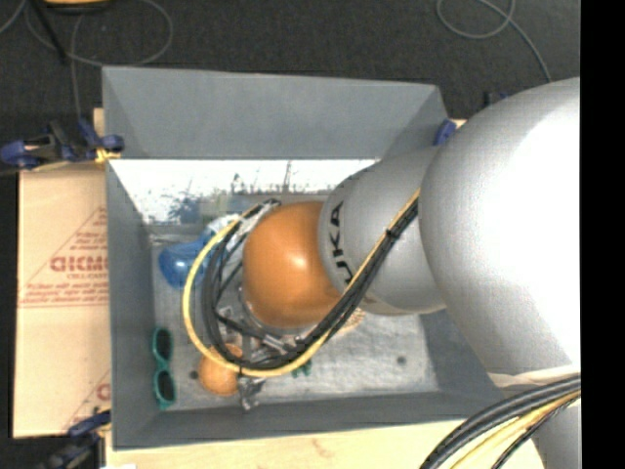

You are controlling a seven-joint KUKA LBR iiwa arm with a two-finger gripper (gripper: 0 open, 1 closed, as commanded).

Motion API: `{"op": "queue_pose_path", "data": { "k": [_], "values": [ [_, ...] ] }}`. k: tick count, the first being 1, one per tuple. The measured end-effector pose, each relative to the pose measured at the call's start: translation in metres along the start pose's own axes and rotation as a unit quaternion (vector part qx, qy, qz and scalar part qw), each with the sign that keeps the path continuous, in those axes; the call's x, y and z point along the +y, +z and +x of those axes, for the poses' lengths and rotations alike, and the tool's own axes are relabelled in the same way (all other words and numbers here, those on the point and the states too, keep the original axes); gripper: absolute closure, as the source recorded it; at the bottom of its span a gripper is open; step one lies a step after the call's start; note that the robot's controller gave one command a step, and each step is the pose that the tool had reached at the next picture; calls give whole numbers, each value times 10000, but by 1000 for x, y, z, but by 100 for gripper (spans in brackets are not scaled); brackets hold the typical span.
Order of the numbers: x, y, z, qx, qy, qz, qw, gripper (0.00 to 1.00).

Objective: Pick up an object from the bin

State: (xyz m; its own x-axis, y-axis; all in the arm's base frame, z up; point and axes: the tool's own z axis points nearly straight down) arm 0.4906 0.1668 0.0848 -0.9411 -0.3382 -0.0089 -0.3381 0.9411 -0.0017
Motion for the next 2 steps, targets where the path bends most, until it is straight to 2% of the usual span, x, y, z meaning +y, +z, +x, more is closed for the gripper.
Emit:
{"op": "queue_pose_path", "data": {
  "k": [1,2],
  "values": [
    [0,0,0,0,6,-1,10000,100],
    [13,-164,-14,13,33,-5,10000,100]
  ]
}}
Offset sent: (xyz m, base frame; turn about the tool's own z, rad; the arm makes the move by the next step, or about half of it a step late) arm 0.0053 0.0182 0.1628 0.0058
